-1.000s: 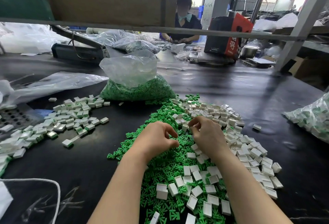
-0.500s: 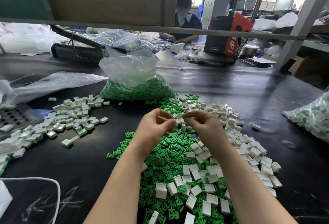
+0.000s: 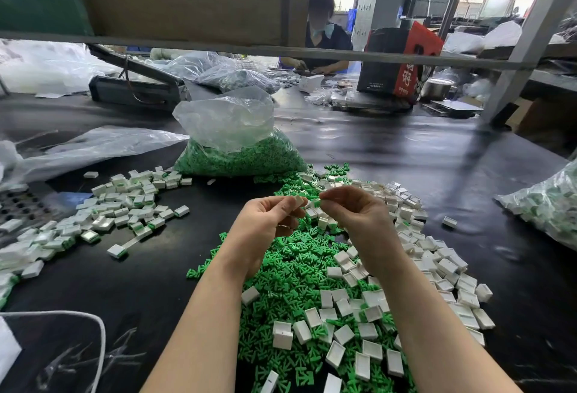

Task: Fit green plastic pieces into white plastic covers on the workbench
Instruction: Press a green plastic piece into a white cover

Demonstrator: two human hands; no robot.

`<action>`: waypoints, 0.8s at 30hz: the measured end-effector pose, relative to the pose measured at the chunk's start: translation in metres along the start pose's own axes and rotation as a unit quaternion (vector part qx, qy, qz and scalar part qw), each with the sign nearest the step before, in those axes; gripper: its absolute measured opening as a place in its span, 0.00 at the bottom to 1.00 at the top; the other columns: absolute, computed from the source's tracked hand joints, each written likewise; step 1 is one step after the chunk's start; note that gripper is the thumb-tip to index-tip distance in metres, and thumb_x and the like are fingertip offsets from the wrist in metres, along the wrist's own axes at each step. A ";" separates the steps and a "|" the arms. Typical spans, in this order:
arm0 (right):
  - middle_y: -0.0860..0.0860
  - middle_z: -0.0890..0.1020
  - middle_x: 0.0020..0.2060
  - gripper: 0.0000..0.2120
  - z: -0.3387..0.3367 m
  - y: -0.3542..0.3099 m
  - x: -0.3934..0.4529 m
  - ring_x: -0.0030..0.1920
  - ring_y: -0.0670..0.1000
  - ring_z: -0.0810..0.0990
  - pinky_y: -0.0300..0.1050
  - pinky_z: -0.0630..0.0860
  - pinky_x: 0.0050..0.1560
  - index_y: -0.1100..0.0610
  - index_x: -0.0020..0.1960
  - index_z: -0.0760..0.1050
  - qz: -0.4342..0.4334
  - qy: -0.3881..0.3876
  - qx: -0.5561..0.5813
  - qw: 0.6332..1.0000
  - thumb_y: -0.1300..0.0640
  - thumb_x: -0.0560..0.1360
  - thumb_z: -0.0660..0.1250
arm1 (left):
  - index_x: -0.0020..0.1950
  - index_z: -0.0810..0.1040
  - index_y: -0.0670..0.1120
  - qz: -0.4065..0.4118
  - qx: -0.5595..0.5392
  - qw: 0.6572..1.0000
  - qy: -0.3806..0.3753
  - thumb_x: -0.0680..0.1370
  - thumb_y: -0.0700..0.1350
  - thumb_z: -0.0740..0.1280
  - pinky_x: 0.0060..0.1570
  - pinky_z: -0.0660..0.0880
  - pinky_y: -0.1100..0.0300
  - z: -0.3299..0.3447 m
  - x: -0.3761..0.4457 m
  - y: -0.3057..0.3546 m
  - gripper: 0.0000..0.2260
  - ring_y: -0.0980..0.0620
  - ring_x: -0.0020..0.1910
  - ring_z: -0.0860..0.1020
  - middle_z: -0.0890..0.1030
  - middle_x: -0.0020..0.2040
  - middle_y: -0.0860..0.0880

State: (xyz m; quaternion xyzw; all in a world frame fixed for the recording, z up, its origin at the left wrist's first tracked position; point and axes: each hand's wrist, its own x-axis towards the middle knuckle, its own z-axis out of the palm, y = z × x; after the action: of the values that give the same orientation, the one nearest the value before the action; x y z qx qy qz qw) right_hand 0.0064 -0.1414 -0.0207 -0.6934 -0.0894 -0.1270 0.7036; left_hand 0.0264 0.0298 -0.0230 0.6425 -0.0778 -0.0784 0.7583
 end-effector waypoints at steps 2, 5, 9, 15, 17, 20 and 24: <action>0.49 0.85 0.39 0.05 0.002 0.000 0.000 0.40 0.43 0.82 0.33 0.76 0.41 0.59 0.46 0.81 -0.003 0.003 0.004 1.000 0.66 0.73 0.71 | 0.48 0.85 0.44 -0.001 -0.003 1.000 0.002 0.78 0.44 0.67 0.34 0.73 0.67 0.000 0.001 -0.001 0.08 0.58 0.33 0.74 0.81 0.37 0.50; 0.52 0.84 0.40 0.07 0.004 0.000 0.000 0.38 0.43 0.80 0.34 0.75 0.40 0.56 0.49 0.82 -0.002 0.008 -0.004 1.000 0.66 0.73 0.71 | 0.48 0.84 0.43 0.003 -0.027 1.000 0.004 0.77 0.41 0.68 0.35 0.74 0.67 0.000 0.001 -0.001 0.06 0.57 0.32 0.76 0.81 0.35 0.50; 0.49 0.86 0.44 0.10 0.005 -0.002 0.000 0.43 0.42 0.82 0.33 0.76 0.44 0.58 0.53 0.82 -0.003 0.007 0.002 1.000 0.67 0.74 0.70 | 0.49 0.82 0.42 0.015 -0.041 0.999 0.006 0.70 0.45 0.72 0.36 0.77 0.66 0.001 -0.001 0.002 0.11 0.55 0.34 0.80 0.84 0.36 0.47; 0.54 0.85 0.42 0.07 0.008 -0.005 -0.001 0.41 0.44 0.83 0.32 0.75 0.40 0.60 0.48 0.81 -0.015 0.005 0.013 1.000 0.68 0.73 0.69 | 0.50 0.82 0.41 0.030 -0.042 0.999 0.011 0.68 0.46 0.72 0.38 0.79 0.65 0.001 0.000 0.002 0.13 0.54 0.36 0.82 0.85 0.38 0.45; 0.55 0.85 0.41 0.06 0.008 -0.005 -0.001 0.38 0.43 0.82 0.31 0.74 0.38 0.59 0.47 0.80 -0.014 0.007 0.016 1.000 0.68 0.73 0.70 | 0.50 0.82 0.41 0.033 -0.048 0.998 0.013 0.68 0.46 0.72 0.39 0.80 0.64 0.000 0.000 0.002 0.13 0.53 0.36 0.82 0.85 0.39 0.45; 0.55 0.84 0.40 0.05 0.008 -0.005 -0.001 0.37 0.42 0.81 0.32 0.75 0.38 0.59 0.47 0.80 -0.014 0.004 0.022 1.000 0.67 0.73 0.71 | 0.50 0.82 0.41 0.036 -0.043 0.998 0.011 0.69 0.46 0.72 0.39 0.80 0.64 0.000 -0.001 0.002 0.13 0.53 0.37 0.83 0.85 0.39 0.45; 0.53 0.84 0.39 0.06 0.008 -0.005 0.000 0.36 0.42 0.80 0.33 0.74 0.37 0.58 0.45 0.80 -0.014 0.000 0.025 1.000 0.67 0.72 0.71 | 0.49 0.82 0.43 0.040 -0.016 0.999 0.015 0.68 0.48 0.73 0.38 0.78 0.64 0.001 0.000 0.002 0.13 0.55 0.38 0.81 0.84 0.39 0.48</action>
State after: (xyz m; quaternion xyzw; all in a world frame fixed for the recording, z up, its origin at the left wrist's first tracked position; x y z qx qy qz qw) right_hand 0.0052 -0.1331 -0.0158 -0.6742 -0.1023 -0.1349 0.7189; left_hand 0.0264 0.0294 -0.0206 0.6280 -0.0909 -0.0396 0.7719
